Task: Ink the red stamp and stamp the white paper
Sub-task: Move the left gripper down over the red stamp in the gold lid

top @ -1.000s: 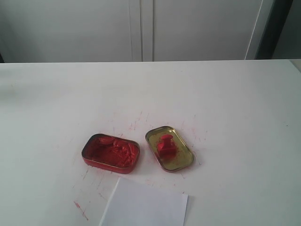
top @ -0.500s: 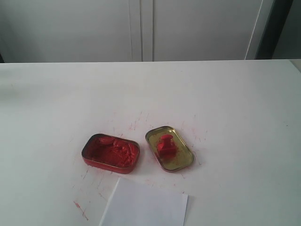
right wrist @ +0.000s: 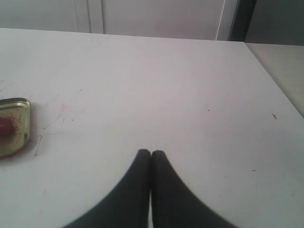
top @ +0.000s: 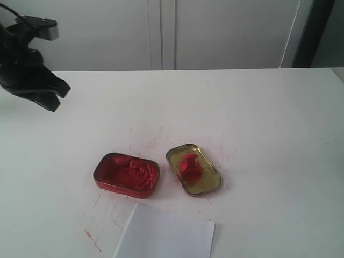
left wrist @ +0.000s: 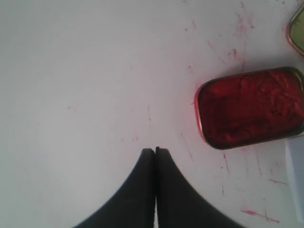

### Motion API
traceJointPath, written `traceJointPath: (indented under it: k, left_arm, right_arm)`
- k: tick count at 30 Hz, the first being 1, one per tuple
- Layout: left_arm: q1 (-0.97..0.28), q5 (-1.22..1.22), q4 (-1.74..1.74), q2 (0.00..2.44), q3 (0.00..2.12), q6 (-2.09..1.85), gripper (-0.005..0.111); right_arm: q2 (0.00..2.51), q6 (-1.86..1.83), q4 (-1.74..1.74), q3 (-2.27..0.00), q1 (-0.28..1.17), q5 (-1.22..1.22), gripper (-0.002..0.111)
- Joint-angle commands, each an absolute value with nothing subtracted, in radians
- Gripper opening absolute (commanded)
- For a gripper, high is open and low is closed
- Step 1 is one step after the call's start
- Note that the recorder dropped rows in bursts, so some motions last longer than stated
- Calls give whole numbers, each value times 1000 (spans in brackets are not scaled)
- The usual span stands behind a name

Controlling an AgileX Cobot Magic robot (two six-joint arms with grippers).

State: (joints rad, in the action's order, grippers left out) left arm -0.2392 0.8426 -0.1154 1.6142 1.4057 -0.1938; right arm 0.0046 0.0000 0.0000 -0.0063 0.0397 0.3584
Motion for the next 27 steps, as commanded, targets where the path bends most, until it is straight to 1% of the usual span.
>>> traceJointPath:
  k: [1,11,25,27]
  left_arm:
    - [-318,869,-130,1699,1482,-205,0]
    - [-450,973,-126,1887,1703,-236,0]
    - [-565,1201,-119,2147,2072,-311,0]
    - [-585,1201,-122,2166,2106,-329,0]
  right_arm:
    - [0,0,-6,0,40,343,0]
    - [0,0,-6,0,40,343,0]
    - [0,0,-6,0,40,343,0]
    - [0,0,-6,0,40,343,0]
